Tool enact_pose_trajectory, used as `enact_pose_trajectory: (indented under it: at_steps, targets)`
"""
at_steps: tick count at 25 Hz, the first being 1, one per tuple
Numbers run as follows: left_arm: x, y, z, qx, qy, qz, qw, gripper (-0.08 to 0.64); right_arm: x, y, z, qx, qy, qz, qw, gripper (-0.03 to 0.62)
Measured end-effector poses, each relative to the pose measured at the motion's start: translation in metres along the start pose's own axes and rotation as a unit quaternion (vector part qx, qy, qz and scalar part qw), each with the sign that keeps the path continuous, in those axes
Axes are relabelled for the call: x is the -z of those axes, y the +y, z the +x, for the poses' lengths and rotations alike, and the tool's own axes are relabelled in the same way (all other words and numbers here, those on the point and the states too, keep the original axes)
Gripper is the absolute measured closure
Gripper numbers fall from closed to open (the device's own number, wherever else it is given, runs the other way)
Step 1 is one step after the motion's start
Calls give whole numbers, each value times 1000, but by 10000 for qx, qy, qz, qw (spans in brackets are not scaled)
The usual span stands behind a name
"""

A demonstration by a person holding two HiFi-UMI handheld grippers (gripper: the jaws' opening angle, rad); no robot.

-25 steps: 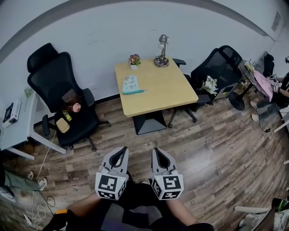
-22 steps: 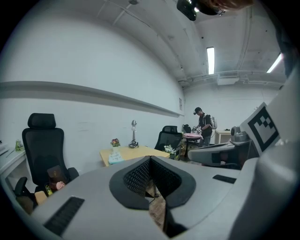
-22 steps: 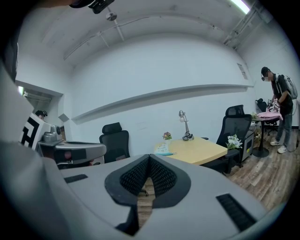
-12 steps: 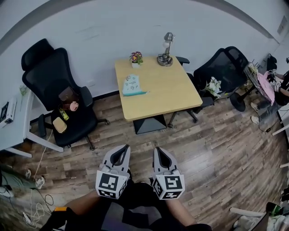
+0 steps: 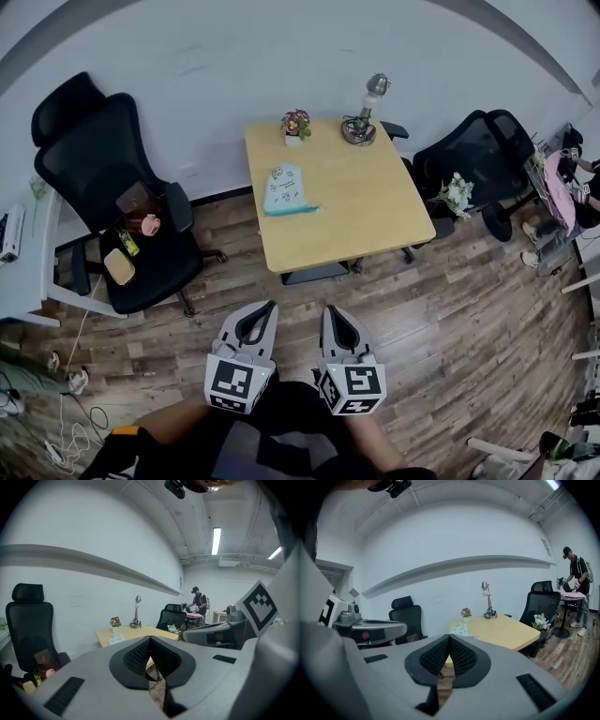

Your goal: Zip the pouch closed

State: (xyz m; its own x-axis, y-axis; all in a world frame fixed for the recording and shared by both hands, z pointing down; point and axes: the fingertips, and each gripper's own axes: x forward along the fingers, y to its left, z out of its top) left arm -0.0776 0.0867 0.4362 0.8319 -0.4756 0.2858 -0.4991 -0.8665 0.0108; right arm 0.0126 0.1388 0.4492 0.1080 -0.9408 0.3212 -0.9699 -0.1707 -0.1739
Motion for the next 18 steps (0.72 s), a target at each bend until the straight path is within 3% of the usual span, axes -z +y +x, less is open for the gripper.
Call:
enact_pose_trajectory:
  at_steps: [9,18]
  targets:
    - [-42,53,40,342,-171,68,9992,551,-50,0,51,408,-94,-50,9991,577]
    - [-43,89,57,417,-247,-39,9988,551,-63,10,90,480,-37,-191,9987,577]
